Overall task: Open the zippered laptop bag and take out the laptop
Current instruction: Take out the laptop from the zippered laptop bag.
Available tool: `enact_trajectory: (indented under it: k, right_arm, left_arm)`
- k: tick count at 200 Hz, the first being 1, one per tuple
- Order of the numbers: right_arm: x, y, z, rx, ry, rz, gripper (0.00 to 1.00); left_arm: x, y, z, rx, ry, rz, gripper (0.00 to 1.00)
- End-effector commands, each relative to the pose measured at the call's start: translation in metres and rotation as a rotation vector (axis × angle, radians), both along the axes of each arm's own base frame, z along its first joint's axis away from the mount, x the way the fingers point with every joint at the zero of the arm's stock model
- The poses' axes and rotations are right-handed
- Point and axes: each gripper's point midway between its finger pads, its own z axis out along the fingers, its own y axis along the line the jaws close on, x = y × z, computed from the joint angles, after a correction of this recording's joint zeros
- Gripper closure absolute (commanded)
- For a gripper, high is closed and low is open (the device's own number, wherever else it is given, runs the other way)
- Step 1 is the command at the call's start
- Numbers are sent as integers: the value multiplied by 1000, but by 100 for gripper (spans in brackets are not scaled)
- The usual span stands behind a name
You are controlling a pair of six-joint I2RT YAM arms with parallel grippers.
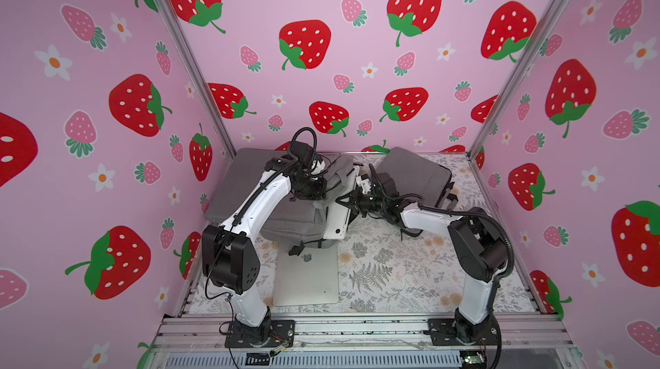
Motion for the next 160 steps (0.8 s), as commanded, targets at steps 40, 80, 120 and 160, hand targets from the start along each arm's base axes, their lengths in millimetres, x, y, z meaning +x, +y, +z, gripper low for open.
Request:
enact_trajectory:
  k: [40,80,120,160]
  right_arm:
    - [-14,-40,67,94,-177,68,100]
    - [-16,-58,69,82,-206,73,100]
    - [-13,-70,66,77,-218,68,100]
    - [-17,-78,63,57,-238,92,100]
  left_arm:
    - [23,-7,-7,-47,-17,41,82]
    - [20,-17,2,-118,12,6,56]
    - [22,14,24,-38,-53,46,33]
    - [37,108,18,150,-93,232,18]
